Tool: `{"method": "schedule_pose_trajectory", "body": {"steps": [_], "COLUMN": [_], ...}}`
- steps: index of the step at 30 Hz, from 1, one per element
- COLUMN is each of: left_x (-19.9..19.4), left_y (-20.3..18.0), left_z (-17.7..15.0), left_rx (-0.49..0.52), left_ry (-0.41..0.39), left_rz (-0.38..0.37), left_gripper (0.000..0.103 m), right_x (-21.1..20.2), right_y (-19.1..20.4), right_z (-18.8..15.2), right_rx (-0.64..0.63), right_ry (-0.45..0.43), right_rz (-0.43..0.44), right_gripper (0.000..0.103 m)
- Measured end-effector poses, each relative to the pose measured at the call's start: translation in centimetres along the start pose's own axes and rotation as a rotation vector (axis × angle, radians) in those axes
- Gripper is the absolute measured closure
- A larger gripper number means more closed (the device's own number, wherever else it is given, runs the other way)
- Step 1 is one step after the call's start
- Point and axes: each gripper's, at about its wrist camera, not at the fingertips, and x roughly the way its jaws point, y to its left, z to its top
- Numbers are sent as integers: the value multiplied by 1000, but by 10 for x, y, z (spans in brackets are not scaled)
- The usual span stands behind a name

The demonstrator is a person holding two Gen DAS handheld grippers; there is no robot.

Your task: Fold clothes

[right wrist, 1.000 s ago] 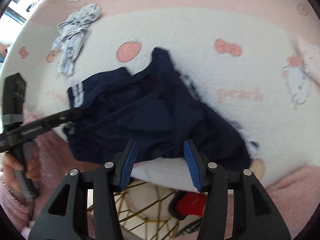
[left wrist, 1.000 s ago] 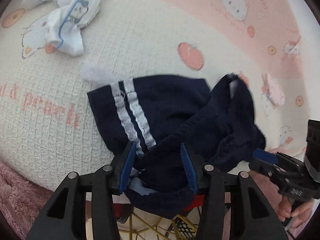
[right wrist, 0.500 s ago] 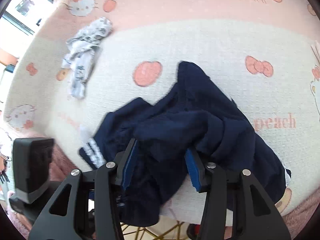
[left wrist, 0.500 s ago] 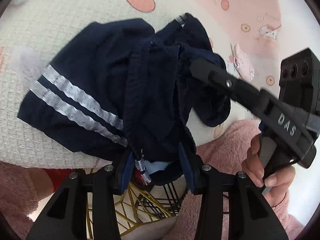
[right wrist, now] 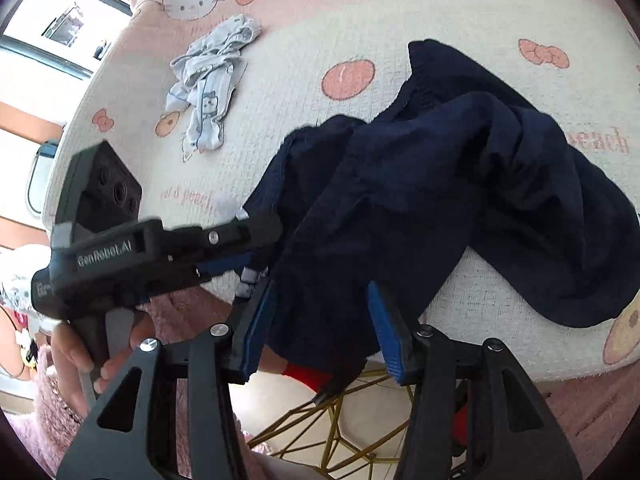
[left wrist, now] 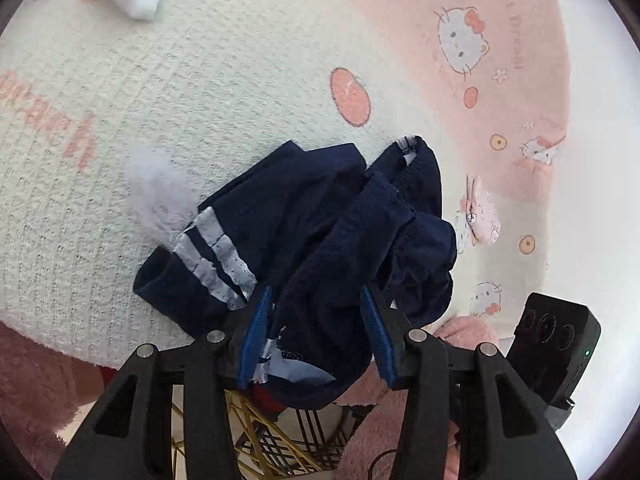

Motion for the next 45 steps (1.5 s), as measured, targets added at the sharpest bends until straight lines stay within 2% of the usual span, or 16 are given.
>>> {"method": "schedule_pose_trajectory", "body": {"steps": [4, 6, 8, 11, 13, 17, 19, 21, 24, 25, 26, 29, 35, 40, 43, 45], "left_x": [6, 8, 9, 10, 10, 14, 16, 17, 17, 17, 18, 0, -48, -78, -82, -68], "left_y": [4, 5, 4, 1, -2, -9, -14, -20, -30, -33, -36, -55, -93, -112, -109, -101], "left_z": [5, 4, 2, -1, -3, -7, -11, -13, -17, -18, -20, -25, -26, -26, -24, -18], "left_rx": [-17, -14, 4, 42, 64, 105, 127, 154, 195, 209, 223, 278, 343, 381, 375, 375], "left_ry": [-23, -20, -11, -6, -6, 3, 5, 3, 1, 1, 0, -61, -199, -303, -340, -291], "left_rz": [-21, -2, 31, 75, 88, 107, 113, 109, 102, 100, 98, 14, -158, -157, -131, -77], "left_gripper": [55, 55, 55, 55, 55, 55, 55, 55, 55, 55, 55, 55, 54, 52, 52, 51], "right_x": [10, 26, 43, 37, 29, 8, -11, -31, -63, -73, -83, -113, -161, -224, -255, -257], "right_y": [21, 33, 38, 34, 23, -17, -36, -42, -38, -34, -29, -8, 94, 159, 192, 201], "right_z": [4, 6, 2, -6, -10, -14, -11, -1, 11, 15, 19, 31, 43, 47, 43, 45], "right_rx": [-29, -87, -145, -196, -200, -107, -58, -61, -146, -168, -175, -205, -445, -660, -777, -804], "right_ry": [12, 62, 113, 114, 130, 150, 101, 17, -112, -147, -177, -266, -432, -556, -615, -595], "right_rz": [6, -66, -178, -255, -266, -236, -262, -334, -496, -511, -484, -400, -309, -177, -183, -214], "right_gripper": [50, 47, 47, 63, 80, 91, 94, 95, 98, 98, 99, 99, 99, 99, 99, 99]}}
